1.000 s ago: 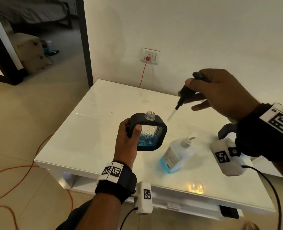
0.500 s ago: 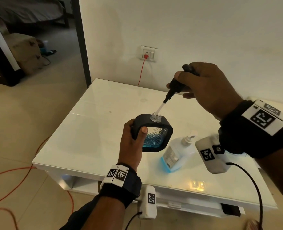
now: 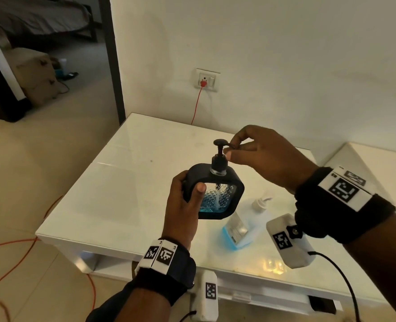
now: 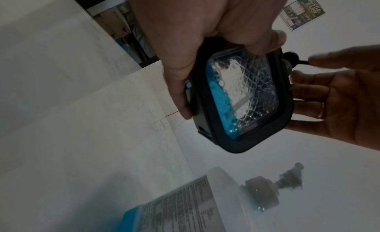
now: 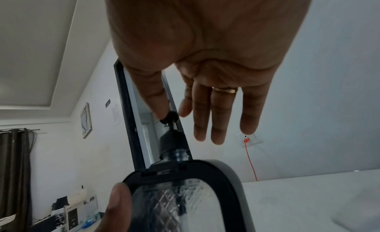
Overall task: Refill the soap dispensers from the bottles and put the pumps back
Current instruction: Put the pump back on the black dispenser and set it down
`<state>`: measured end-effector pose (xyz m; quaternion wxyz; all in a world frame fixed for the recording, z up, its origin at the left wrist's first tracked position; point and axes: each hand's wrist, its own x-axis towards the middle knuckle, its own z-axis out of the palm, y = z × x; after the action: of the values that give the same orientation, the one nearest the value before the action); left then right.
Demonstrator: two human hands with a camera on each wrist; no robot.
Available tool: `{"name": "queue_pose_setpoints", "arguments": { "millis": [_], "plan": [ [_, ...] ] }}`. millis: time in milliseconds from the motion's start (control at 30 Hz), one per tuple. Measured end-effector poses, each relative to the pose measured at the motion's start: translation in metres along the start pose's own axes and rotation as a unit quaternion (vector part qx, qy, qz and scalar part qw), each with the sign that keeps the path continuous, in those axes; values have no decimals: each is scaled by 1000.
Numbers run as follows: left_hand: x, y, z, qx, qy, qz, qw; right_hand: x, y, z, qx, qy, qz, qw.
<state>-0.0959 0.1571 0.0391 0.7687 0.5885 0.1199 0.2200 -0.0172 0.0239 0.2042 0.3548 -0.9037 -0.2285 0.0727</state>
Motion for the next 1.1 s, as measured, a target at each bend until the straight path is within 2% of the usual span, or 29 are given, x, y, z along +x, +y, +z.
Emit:
{"name": "queue_pose_setpoints", "arguments": {
  "millis": [233,367,567,767,933,1100],
  "plan": [
    [0,-1,4,-3,-13,-31,999,7,16,8,42,-74,-33,996],
    [2,-3,5,-22,-1,-48,999,10,20,13,32,-59,-52,996],
    [3,-2,5,-48,3,-60,997,14,19,21,-22,-23,-15,999],
    [5,-1,5,-54,7,-60,997,12,16,14,62,-44,-35,996],
    [3,-4,8,-38,4,-55,998,14,20,18,-36,-20,-16,999],
    [5,-4,7,-45,4,-59,997,9,24,12,90,-67,-3,994]
  ]
}}
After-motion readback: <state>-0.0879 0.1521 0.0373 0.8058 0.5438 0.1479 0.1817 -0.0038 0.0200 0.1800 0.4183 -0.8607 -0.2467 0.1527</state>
